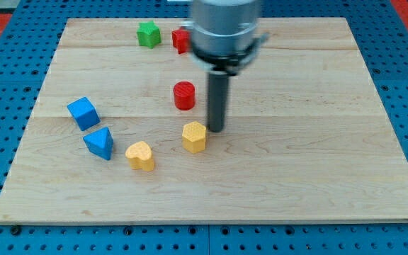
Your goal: Move the red blocks and green circle towards the top center of the board
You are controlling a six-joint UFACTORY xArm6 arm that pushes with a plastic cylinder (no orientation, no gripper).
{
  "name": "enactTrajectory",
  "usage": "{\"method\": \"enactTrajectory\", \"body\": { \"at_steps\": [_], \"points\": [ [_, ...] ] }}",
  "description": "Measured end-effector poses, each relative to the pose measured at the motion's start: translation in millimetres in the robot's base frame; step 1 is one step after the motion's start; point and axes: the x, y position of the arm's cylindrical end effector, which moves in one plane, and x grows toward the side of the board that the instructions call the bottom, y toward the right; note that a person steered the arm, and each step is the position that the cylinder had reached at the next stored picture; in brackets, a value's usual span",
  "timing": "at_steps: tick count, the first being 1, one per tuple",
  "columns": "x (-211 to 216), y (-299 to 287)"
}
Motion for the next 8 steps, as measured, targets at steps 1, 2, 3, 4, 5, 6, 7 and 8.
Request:
{"method": "enactTrajectory", "body": {
  "at_steps": [1,2,3,4,5,6,7,8],
  "points": [
    [7.9,-55.4],
    [-51.6,-63.6],
    [-64.7,-38.4],
    [-40.6,-48.1],
    [-34.9,-10.6],
    [-84.9,-2.6],
    [-127.8,1.0],
    [-96.6,27.2]
  ]
}}
